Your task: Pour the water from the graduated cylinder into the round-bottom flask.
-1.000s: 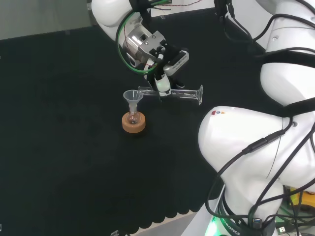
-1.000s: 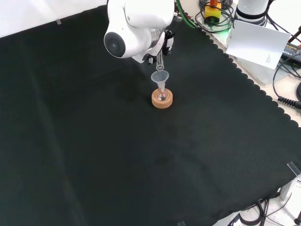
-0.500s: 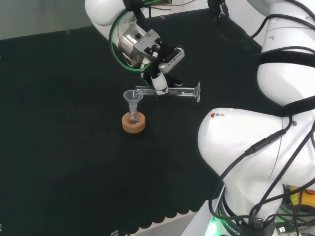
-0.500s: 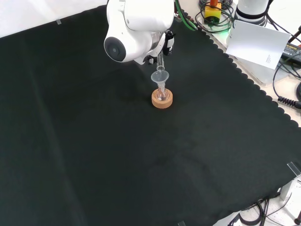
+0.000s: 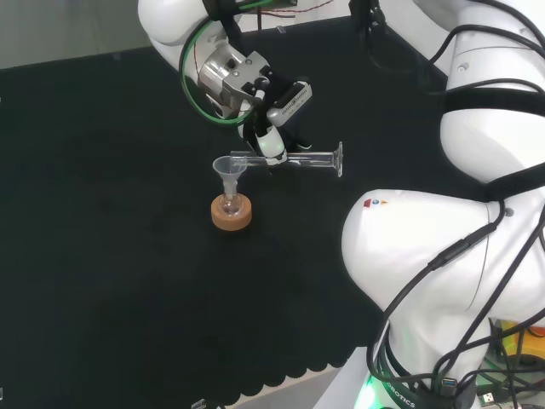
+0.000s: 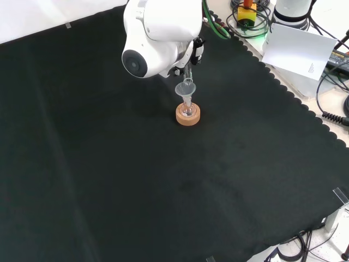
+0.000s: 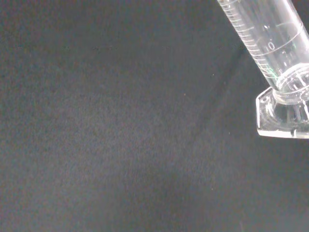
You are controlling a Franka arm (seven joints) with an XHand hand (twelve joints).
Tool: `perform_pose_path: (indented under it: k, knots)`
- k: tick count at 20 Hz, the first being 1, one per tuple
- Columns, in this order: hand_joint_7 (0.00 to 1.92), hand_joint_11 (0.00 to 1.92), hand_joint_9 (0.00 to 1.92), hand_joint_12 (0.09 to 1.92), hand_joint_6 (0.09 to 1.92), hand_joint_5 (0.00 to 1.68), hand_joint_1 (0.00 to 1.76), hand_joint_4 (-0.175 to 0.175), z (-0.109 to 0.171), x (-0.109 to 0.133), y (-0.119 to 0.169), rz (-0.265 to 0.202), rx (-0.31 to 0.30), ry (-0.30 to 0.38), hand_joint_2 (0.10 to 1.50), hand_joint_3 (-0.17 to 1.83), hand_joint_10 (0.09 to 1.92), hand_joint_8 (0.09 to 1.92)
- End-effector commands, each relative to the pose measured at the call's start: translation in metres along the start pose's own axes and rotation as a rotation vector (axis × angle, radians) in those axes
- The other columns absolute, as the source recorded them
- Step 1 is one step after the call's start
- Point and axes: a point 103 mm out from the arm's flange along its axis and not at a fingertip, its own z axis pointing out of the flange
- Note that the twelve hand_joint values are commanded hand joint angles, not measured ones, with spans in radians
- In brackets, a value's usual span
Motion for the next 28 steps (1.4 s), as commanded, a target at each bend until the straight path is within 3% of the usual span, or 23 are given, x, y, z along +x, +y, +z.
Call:
perform_pose_path:
  k: [1,16,28]
  knots:
    - [1.2,1.17,1.36,0.82,1.11,0.91,1.14,-0.175,-0.0012,0.0018,-0.0018,0.003,0.008,-0.005,1.16,0.0,0.1,0.38]
    - [1.2,1.17,1.36,0.82,1.11,0.91,1.14,-0.175,-0.0008,0.0019,-0.0047,0.014,0.046,-0.019,1.16,0.0,0.1,0.37]
    - [1.21,1.17,1.37,0.82,1.11,0.91,1.14,-0.175,-0.0005,0.0011,-0.0064,0.017,0.019,-0.021,1.16,0.0,0.09,0.37]
